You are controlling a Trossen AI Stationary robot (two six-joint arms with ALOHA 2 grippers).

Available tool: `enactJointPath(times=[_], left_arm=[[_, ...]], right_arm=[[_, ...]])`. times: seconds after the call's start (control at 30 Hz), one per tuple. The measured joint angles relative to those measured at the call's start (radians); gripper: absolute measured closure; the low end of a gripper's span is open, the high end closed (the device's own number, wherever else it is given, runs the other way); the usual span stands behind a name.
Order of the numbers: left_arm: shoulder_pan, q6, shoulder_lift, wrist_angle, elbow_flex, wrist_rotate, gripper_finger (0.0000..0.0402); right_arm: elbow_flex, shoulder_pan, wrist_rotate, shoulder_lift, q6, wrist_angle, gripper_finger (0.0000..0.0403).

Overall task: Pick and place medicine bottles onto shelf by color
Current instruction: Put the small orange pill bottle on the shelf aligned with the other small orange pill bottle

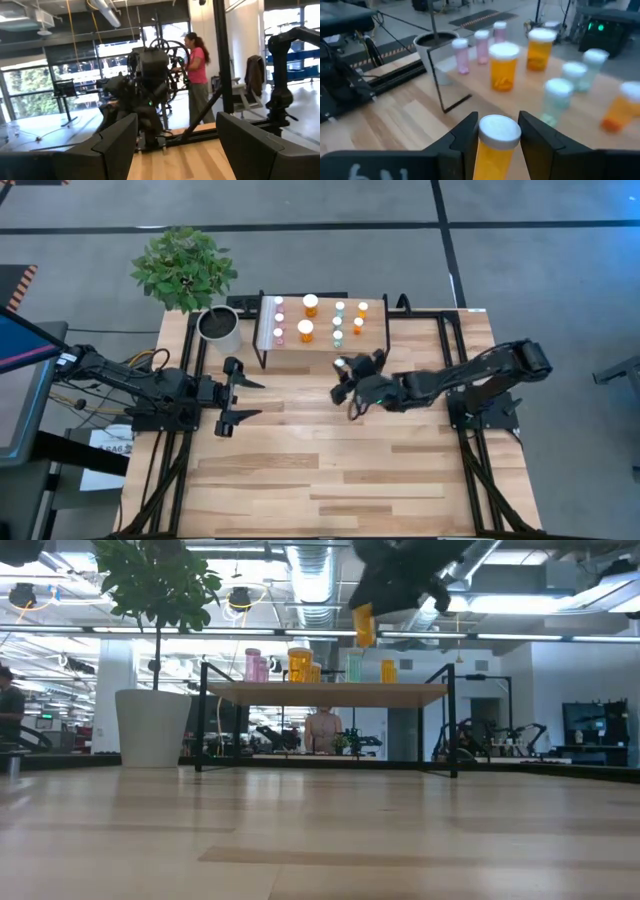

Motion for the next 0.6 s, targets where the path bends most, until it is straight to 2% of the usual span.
enactJointPath(times=[0.2,0.4,0.5,0.6], left_arm=[[0.01,0.006,0.002,0.003,0.0,-0.015,0.0143],[0.034,0.006,0.002,0.03,0.0,-0.016,0.0143],[0.048,0.011,0.002,0.054,0.0,-0.013,0.0143],[0.062,0.021,0.002,0.062,0.0,-0.009,0.0143]], right_arm=[[-0.19,-0.07,-0.055,-0.156,-0.128,0.184,0.0255],[-0.393,-0.16,-0.127,-0.245,-0.279,0.505,0.0255],[-0.42,-0.198,-0.161,-0.245,-0.364,0.604,0.0256],[-0.42,-0.233,-0.18,-0.241,-0.418,0.599,0.0256]])
